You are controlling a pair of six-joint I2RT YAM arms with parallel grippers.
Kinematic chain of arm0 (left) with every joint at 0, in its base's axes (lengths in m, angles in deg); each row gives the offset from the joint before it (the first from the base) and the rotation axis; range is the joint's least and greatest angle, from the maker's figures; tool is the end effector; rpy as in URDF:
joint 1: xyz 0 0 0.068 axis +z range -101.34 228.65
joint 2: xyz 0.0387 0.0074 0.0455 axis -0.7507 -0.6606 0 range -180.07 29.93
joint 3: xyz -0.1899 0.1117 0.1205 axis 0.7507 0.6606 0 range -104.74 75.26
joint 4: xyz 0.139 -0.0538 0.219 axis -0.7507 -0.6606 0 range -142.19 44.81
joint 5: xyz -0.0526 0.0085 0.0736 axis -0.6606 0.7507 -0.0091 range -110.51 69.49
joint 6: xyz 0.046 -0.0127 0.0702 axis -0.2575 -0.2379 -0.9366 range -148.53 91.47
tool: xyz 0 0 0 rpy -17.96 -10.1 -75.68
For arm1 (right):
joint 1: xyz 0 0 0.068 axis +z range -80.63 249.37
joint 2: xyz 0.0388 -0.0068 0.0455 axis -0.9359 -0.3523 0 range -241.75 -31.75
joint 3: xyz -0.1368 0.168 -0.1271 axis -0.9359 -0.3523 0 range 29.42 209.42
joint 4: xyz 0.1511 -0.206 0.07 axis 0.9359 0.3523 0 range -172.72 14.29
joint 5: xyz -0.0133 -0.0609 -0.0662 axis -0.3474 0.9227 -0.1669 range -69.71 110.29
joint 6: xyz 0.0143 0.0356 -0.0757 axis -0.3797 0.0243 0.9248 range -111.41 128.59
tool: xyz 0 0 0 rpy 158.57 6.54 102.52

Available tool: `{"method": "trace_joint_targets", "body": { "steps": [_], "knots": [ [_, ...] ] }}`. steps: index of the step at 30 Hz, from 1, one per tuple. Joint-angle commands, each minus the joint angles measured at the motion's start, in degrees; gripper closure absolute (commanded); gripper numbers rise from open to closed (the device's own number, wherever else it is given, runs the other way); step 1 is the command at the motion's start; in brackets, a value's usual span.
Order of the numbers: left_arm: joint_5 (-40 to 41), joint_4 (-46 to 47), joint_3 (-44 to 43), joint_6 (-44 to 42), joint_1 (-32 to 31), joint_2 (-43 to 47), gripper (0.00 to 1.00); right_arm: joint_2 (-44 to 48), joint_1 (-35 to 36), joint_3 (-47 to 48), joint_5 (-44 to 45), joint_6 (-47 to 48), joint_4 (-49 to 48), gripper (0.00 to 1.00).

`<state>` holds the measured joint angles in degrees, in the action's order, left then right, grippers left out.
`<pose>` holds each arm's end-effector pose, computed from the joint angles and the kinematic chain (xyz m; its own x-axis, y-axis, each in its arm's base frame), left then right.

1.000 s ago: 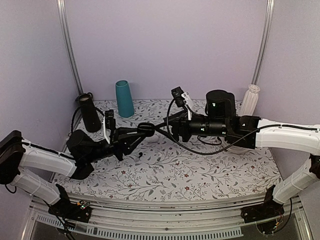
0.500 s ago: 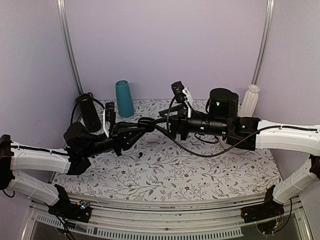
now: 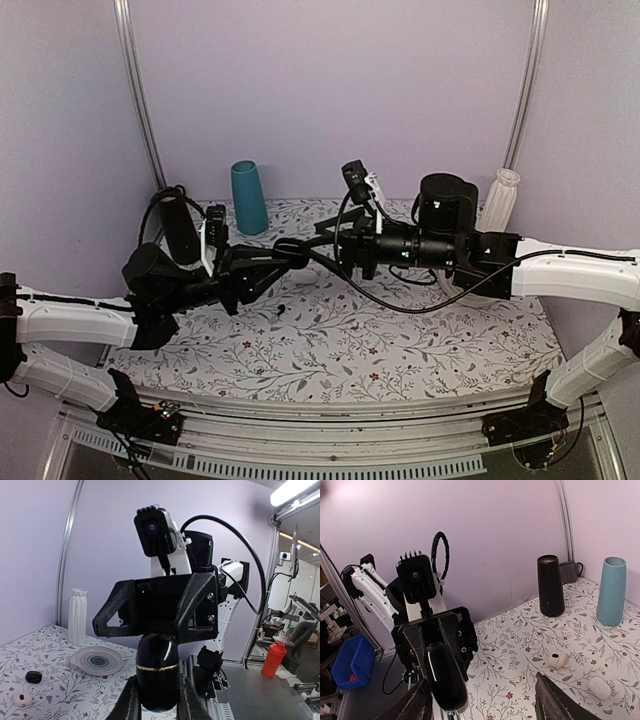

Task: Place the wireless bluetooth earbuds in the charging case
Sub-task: Open the charging case, then move the right earbud to the center of the board.

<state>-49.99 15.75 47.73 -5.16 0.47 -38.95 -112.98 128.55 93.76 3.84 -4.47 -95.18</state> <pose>0.1662 -0.2406 0.2660 -0.1748 -0.3226 -0.9303 0.9680 0.1166 -0.2223 0.1784 0.3403 0.3261 -0.2574 -0.0084 -0.9663 -0.9343 0.2575 0.2467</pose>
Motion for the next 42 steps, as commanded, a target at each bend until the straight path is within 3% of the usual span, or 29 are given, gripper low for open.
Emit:
{"method": "trace_joint_targets", "body": {
  "steps": [1, 12, 27, 38, 42],
  "knots": [
    [1.0, -0.9, -1.2, -0.4, 0.8, 1.0, 1.0, -0.3, 0.2, 2.1, -3.3, 0.3, -0.1, 0.3],
    [-1.3, 0.1, -2.1, 1.0, 1.0, 1.0, 1.0, -1.7, 0.7, 3.0, -2.1, 1.5, 1.1, 0.3],
    [-11.0, -0.2, -2.2, -2.8, 0.9, 1.0, 1.0, -0.6, -1.2, 3.3, 1.8, -1.1, 2.2, 0.3],
    [-9.1, -0.4, -1.9, -3.2, 1.0, 1.2, 1.0, -0.3, -1.3, 3.8, 0.5, -1.1, 2.8, 0.3],
    [-3.4, -2.2, -1.3, -3.7, 1.0, 1.7, 1.0, -0.4, -1.3, 4.5, -1.3, -1.4, 3.0, 0.3]
  ]
}}
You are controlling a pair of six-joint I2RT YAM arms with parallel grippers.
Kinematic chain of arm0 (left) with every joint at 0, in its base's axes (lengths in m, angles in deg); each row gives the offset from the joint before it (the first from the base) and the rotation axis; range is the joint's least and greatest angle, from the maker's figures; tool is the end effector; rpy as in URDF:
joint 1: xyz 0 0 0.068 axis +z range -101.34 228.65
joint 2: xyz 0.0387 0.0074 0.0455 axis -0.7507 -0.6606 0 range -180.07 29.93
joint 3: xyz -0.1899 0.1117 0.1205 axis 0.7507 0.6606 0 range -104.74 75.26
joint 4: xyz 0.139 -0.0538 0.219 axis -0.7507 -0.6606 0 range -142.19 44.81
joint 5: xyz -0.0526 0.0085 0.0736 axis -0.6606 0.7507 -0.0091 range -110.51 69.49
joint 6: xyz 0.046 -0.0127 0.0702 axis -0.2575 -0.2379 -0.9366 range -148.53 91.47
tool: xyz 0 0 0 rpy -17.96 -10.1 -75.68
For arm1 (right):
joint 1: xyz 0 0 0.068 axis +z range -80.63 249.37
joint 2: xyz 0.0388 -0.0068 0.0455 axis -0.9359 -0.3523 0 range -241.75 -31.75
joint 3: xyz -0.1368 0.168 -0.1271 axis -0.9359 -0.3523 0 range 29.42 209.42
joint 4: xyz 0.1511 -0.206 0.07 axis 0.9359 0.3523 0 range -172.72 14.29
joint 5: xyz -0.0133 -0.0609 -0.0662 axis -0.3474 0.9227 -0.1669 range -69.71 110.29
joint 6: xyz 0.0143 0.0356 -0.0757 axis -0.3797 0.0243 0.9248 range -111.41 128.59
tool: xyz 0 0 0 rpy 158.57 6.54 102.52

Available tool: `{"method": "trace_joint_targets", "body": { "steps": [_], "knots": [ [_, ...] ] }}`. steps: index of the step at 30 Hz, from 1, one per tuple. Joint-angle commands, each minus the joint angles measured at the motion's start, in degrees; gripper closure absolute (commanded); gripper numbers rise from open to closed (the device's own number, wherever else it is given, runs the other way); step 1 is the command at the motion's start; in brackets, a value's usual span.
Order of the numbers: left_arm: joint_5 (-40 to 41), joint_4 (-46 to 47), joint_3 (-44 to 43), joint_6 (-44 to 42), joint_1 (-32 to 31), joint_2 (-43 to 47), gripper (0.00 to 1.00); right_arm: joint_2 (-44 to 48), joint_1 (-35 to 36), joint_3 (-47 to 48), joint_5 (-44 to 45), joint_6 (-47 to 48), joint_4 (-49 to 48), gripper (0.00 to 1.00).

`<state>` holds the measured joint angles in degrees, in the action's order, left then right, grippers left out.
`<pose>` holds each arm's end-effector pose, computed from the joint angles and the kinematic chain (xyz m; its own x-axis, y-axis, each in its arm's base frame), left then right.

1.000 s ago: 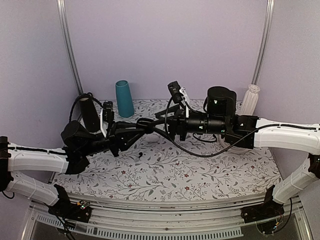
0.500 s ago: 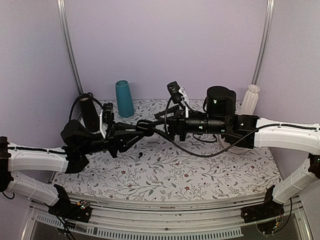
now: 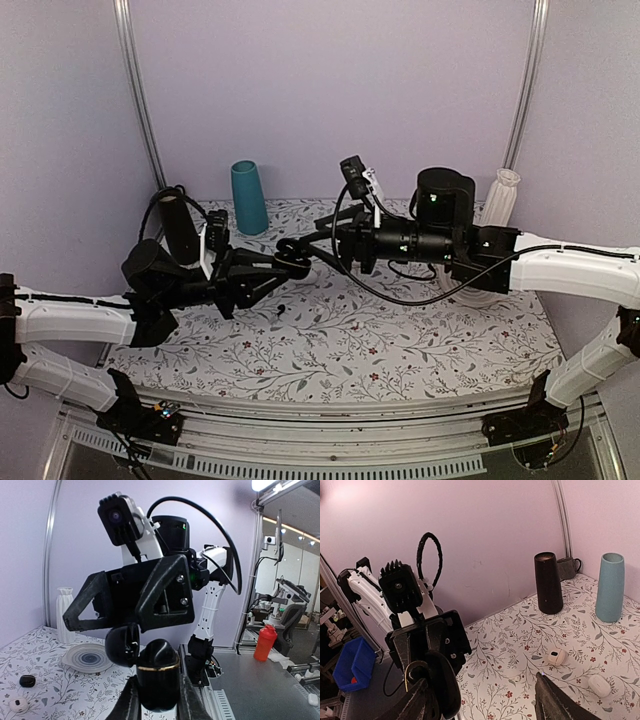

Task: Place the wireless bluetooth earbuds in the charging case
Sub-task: Move the right earbud to the center of the board.

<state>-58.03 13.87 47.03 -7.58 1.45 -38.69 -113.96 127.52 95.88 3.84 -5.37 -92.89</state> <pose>0.1613 -0.2409 0.2654 -0.1452 -0.2607 -0.9544 0.9874 0.0240 -0.1567 0.1866 0.3405 0.3289 -0.2823 -0.0159 -0.9592 -0.9225 0.2788 0.2669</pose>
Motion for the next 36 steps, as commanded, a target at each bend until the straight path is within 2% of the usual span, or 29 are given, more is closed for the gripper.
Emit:
{"method": "trace_joint_targets", "body": {
  "steps": [1, 5, 10, 17, 20, 24, 30, 36],
  "knots": [
    [6.3, -1.4, -0.3, -1.3, 0.1, 1.6, 1.0, 0.5, -0.3, 2.3, -1.9, -0.7, 0.6, 0.3],
    [11.2, -2.3, 1.1, -1.2, 0.7, 2.9, 1.0, 0.6, -0.2, 3.7, -3.1, -2.1, 0.3, 0.3],
    [12.4, -2.8, 1.8, -0.8, 1.6, 4.2, 1.0, 1.3, -0.2, 4.5, -2.0, -3.1, -0.5, 0.29],
    [18.2, -5.5, 4.1, -1.3, 3.6, 8.6, 1.0, 1.2, -0.5, 3.5, 8.7, -5.5, 2.1, 0.26],
    [21.7, -7.3, 5.3, -2.0, 5.1, 11.7, 1.0, -0.4, -1.3, 3.2, 10.6, -7.6, 3.1, 0.26],
    [25.1, -11.3, 6.2, -3.3, 7.4, 16.3, 1.0, -5.3, -1.5, 4.2, 12.8, -10.5, 7.0, 0.27],
    [28.2, -18.6, 5.5, -4.2, 9.8, 21.6, 1.0, -16.1, -1.5, 12.2, 12.8, -14.1, 15.3, 0.28],
    [28.5, -21.3, 6.1, -4.0, 11.0, 25.7, 1.0, -25.7, -1.5, 16.7, 12.0, -17.6, 18.2, 0.35]
  ]
}}
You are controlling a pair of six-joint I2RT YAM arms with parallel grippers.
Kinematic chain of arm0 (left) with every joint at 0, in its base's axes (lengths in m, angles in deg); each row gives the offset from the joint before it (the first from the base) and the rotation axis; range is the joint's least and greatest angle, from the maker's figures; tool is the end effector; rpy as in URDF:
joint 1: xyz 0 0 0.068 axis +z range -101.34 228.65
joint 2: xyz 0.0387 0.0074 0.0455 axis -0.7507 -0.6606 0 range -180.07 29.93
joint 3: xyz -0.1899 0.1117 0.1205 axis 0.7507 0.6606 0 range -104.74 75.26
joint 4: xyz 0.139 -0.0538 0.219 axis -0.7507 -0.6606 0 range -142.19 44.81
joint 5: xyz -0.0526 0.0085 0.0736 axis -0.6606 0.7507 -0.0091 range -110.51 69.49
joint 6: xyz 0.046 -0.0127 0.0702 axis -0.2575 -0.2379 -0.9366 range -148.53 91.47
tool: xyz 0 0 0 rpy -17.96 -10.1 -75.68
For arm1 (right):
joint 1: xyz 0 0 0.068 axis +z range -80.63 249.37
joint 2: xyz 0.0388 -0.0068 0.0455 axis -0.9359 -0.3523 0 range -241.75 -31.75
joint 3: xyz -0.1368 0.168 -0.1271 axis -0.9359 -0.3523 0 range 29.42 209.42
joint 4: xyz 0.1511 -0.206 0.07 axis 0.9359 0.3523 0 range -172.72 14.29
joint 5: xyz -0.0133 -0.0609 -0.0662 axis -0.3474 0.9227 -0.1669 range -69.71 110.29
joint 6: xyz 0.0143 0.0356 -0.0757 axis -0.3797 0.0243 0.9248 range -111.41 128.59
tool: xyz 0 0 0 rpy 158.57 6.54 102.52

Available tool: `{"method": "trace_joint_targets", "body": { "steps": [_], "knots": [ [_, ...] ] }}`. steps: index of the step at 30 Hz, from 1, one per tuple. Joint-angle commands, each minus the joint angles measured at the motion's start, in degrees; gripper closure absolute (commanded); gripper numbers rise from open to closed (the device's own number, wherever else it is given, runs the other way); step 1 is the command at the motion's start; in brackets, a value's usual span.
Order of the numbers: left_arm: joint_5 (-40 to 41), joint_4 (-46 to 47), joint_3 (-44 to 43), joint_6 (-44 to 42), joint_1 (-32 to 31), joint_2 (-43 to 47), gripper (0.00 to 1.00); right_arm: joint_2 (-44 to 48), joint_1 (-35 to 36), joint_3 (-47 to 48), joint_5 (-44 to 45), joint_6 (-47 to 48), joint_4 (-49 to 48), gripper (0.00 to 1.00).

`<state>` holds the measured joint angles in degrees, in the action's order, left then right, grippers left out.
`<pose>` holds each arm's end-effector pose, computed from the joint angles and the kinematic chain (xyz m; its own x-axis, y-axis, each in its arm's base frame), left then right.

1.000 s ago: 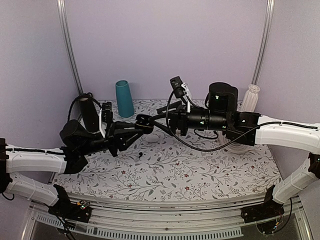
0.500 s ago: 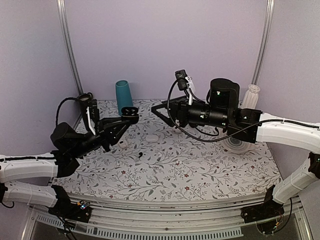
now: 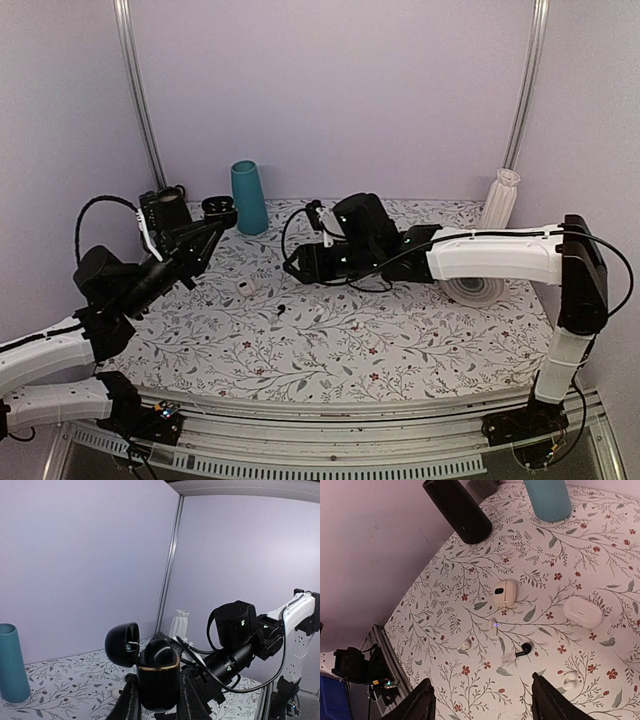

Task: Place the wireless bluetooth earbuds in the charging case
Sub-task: Move the right earbud to the center of the board.

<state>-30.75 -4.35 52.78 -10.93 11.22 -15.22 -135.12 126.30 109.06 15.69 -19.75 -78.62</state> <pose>0.1844 -0.1577 0.2900 0.0146 -0.3859 -0.9224 0.7728 0.5897 -0.2345 0.2453 0.3878 0.2341 -0.6392 -0.1144 -0.7605 -0.6483 0.6122 0.4528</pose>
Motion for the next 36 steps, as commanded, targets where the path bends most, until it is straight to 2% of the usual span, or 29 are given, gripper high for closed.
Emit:
{"method": "trace_joint_targets", "body": {
  "steps": [1, 14, 24, 36],
  "knots": [
    [1.2, -3.6, 0.3, -0.6, 1.3, 2.7, 1.0, -6.2, -0.3, 4.3, -0.2, -3.4, 4.4, 0.37],
    [-0.6, -5.0, 0.4, -0.8, 2.4, 4.4, 1.0, -24.2, -0.1, 18.6, 1.6, -0.8, 12.6, 0.48],
    [-1.9, -4.5, 0.0, -0.8, 2.8, 3.5, 1.0, -33.4, 0.7, 28.6, 3.8, 2.2, 17.9, 0.59],
    [-2.8, -3.4, -0.2, 0.1, 2.9, 2.3, 1.0, -39.7, 1.4, 37.4, 8.4, 4.3, 24.1, 0.65]
  ]
}}
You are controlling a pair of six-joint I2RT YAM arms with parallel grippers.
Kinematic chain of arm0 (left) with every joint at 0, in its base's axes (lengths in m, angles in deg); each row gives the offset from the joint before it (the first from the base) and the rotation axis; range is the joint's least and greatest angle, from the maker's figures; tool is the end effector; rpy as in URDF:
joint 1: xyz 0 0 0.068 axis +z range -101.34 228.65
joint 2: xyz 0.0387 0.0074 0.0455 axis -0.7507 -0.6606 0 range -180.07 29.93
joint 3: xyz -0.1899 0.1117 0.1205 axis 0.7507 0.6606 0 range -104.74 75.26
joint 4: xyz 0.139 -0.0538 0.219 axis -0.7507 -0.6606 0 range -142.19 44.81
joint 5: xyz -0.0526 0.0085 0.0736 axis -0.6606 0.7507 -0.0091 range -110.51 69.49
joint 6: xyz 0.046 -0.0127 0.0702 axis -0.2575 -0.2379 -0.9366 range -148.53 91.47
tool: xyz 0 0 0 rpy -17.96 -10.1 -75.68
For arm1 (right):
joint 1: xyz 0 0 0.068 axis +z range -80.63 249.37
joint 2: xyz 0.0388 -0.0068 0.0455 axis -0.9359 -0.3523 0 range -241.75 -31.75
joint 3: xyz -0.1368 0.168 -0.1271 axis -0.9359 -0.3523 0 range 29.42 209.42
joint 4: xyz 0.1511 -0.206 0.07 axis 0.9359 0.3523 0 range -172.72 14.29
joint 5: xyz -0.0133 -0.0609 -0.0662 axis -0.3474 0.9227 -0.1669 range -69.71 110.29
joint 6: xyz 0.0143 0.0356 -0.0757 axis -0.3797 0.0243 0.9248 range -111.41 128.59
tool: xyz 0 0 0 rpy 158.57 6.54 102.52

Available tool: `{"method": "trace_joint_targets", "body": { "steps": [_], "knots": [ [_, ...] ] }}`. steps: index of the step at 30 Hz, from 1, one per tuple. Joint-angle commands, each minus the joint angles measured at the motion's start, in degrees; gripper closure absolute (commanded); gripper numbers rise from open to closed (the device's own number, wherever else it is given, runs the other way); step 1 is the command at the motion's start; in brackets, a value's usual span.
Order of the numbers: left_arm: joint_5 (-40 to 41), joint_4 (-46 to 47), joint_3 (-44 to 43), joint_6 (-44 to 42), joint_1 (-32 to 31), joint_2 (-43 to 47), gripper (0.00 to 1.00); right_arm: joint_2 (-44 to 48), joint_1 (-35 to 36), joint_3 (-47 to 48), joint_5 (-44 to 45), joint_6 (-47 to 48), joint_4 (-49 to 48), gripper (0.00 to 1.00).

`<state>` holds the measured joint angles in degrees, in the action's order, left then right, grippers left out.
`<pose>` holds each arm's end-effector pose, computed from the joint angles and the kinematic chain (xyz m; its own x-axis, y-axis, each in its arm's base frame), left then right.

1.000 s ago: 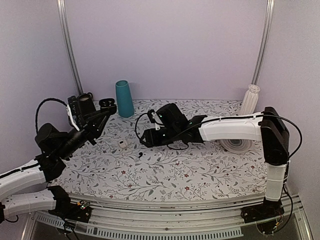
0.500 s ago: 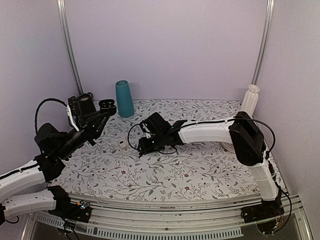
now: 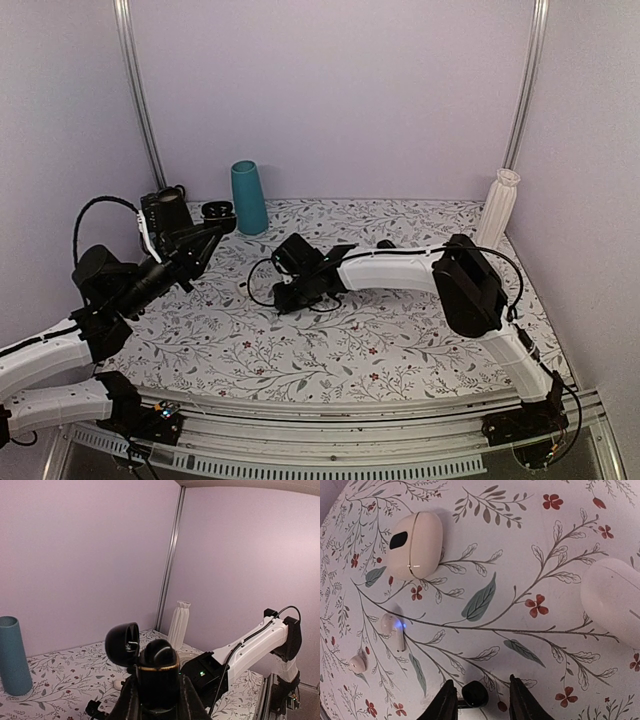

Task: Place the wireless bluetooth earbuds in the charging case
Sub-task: Move the right earbud to the center of the board.

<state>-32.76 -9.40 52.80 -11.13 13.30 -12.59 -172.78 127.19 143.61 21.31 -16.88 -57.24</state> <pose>0.1847 -0.1502 0.2874 -0.0079 -0.3527 -0.9357 0.7646 0.6010 -0.2330 0.2927 0.4628 0.0890 -0.7420 -0.3718 -0.5578 -0.5774 0.7772 0.2501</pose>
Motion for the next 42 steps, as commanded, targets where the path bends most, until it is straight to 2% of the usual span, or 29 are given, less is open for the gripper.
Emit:
{"method": "trace_joint_targets", "body": {
  "steps": [1, 13, 30, 42],
  "knots": [
    [-0.9, 1.7, -0.2, 0.3, 0.8, -0.4, 1.0, -2.4, 0.6, 3.6, 3.2, 1.7, 3.3, 0.66],
    [-0.9, 1.6, -0.3, 0.7, 0.8, -0.5, 1.0, -3.2, 2.5, 5.7, 7.2, 3.9, 7.9, 0.68],
    [-0.7, 1.3, -0.8, 0.9, 0.8, -1.1, 1.0, -6.1, 2.6, 8.4, 6.5, 5.0, 7.5, 0.71],
    [-0.6, 1.4, -1.1, 1.2, 0.9, -1.5, 1.0, -5.2, 2.6, 8.3, 7.6, 6.2, 4.6, 0.68]
  ]
}}
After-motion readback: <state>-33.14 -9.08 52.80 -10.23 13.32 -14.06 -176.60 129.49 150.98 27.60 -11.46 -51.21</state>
